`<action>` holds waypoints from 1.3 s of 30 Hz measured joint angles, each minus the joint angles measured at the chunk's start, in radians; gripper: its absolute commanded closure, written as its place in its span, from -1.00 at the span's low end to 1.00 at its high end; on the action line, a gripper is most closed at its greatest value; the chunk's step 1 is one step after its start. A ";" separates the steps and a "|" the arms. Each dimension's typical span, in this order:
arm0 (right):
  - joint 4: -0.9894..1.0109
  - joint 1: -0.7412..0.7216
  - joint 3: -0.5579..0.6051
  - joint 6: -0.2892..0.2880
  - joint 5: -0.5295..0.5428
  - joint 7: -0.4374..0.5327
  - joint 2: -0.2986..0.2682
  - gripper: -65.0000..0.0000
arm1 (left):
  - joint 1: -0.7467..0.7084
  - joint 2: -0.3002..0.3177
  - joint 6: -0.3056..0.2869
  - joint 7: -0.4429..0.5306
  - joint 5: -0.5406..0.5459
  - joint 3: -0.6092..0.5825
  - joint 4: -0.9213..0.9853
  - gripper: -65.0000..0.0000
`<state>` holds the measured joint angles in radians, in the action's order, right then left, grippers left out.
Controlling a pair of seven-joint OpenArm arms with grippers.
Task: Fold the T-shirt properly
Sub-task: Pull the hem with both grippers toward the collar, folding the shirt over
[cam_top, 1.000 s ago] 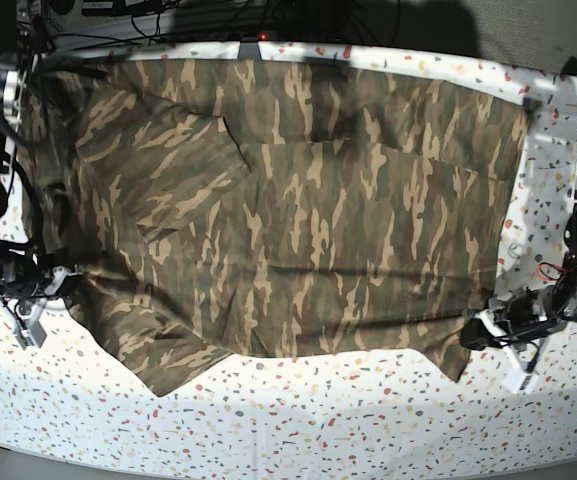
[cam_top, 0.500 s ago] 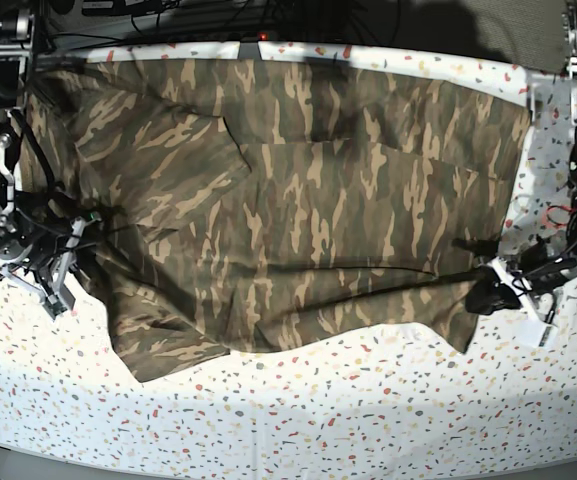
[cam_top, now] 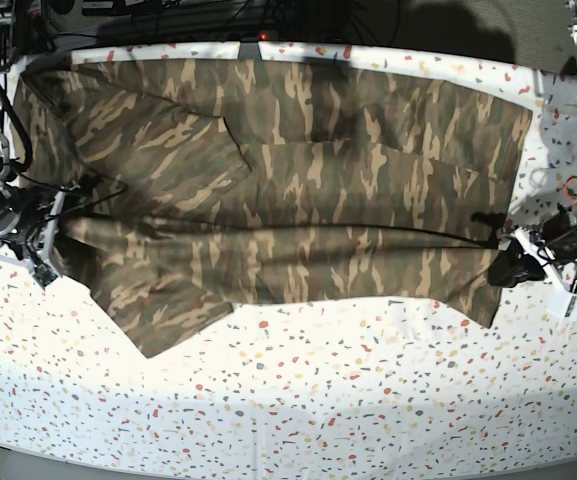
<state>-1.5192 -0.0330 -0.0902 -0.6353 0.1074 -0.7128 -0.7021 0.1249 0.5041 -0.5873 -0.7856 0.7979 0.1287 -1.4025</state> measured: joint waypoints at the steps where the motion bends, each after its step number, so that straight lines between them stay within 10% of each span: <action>1: 0.000 0.000 0.000 0.011 0.000 0.002 -0.006 1.00 | 0.000 0.005 -0.001 0.000 0.002 0.000 0.000 1.00; 39: -0.002 0.222 0.001 0.259 -0.026 -0.025 -0.010 1.00 | -0.121 0.010 -0.008 -0.132 0.049 0.000 -0.004 1.00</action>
<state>-1.5211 0.1890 -0.0891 -0.3763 0.0811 -0.7376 -0.7120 0.0044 0.5137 -0.5957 -0.9176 0.8467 0.1291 -1.4063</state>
